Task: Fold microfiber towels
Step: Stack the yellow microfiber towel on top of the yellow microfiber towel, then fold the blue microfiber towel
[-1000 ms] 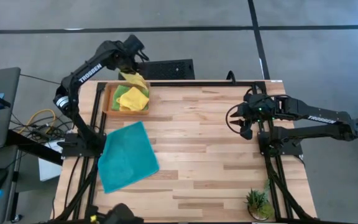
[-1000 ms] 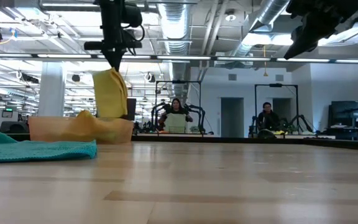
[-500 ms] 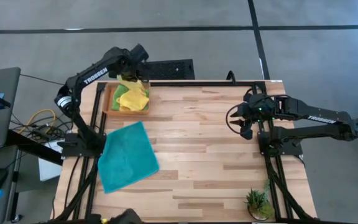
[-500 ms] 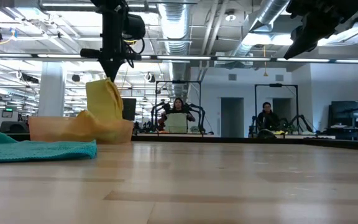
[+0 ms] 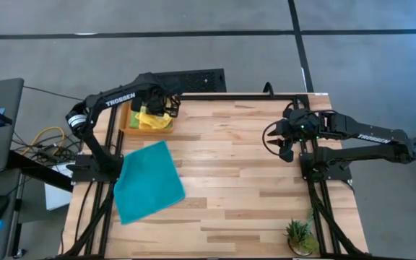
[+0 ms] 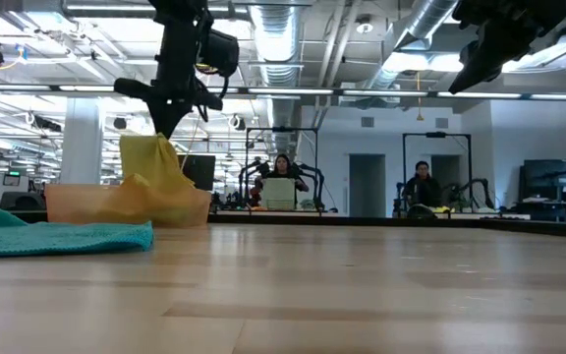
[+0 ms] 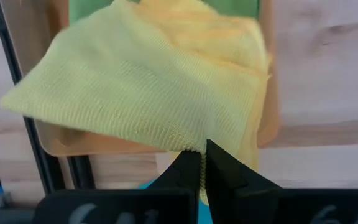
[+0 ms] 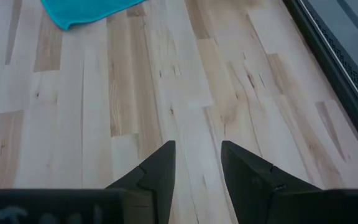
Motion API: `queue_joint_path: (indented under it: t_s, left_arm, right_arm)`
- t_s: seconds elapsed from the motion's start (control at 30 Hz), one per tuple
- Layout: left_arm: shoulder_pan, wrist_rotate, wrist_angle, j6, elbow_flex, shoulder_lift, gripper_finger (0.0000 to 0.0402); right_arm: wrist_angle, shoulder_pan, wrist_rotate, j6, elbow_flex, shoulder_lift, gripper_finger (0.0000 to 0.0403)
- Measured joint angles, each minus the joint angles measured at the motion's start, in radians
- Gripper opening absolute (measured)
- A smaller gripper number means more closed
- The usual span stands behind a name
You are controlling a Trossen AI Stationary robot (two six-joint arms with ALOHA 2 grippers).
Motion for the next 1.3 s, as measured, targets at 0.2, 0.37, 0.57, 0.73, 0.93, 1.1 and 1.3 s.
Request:
queue_joint_path:
  t_s: [0.2, 0.37, 0.57, 0.73, 0.93, 1.1, 1.3]
  left_arm:
    - [-0.002, 0.058, 0.016, -0.005, -0.070, 0.000, 0.0013]
    - [-0.001, 0.051, 0.017, 0.056, -0.101, 0.000, 0.0051]
    - [-0.001, 0.046, 0.019, 0.122, -0.101, 0.000, 0.0115]
    - [0.000, 0.045, 0.006, 0.122, -0.089, 0.000, 0.0151]
    - [-0.015, -0.054, -0.089, 0.118, 0.008, 0.000, 0.0161]
    - [-0.021, -0.103, -0.130, 0.137, 0.092, 0.000, 0.0161]
    - [-0.065, -0.062, -0.141, 0.160, 0.173, -0.005, 0.0161]
  right_arm:
    - [0.000, 0.000, 0.000, 0.000, 0.000, 0.000, 0.0154]
    - [0.000, 0.000, 0.000, 0.000, 0.000, 0.000, 0.0154]
    - [0.004, 0.000, 0.000, 0.001, 0.000, 0.000, 0.0154]
    - [0.004, 0.000, 0.000, 0.000, 0.000, 0.000, 0.0154]
    - [0.004, 0.000, 0.000, 0.001, 0.000, 0.000, 0.0154]
    - [0.004, 0.000, 0.000, 0.001, 0.000, 0.000, 0.0154]
    - [0.004, 0.000, 0.000, 0.001, 0.000, 0.000, 0.0154]
